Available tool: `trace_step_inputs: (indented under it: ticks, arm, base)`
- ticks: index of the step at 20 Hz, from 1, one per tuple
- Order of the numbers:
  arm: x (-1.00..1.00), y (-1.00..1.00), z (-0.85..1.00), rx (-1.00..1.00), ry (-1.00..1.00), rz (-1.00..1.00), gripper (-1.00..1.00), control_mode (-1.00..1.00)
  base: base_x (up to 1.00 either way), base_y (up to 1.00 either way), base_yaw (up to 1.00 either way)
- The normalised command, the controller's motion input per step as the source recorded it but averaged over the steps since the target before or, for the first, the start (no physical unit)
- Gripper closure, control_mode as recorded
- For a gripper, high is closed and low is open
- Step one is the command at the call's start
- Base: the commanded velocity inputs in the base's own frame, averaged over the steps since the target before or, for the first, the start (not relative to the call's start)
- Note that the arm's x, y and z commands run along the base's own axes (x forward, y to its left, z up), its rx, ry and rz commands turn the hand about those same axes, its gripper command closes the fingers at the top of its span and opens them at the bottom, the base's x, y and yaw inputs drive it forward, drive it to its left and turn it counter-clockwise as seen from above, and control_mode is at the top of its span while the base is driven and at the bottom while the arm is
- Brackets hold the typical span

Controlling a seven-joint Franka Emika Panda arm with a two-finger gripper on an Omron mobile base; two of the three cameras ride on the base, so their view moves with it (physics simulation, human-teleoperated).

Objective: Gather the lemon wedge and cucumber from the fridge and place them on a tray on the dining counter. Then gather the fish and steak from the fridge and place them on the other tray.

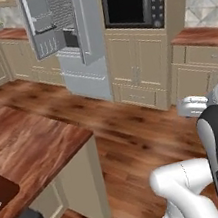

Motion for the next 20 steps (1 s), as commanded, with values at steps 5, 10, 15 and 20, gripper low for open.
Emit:
trace_step_inputs:
  ticks: [5,10,15,20]
  arm:
    - [0.0,0.0,0.0,0.0,0.0,0.0,-1.0,1.0]
    - [0.0,0.0,0.0,0.0,0.0,0.0,-1.0,1.0]
    - [0.0,0.0,0.0,0.0,0.0,0.0,-1.0,1.0]
    - [0.0,0.0,0.0,0.0,0.0,0.0,-1.0,1.0]
  base:
    - [1.0,-0.67,0.15]
    - [1.0,-0.42,0.2]
    - [1.0,-0.19,0.29]
    - [1.0,-0.25,0.31]
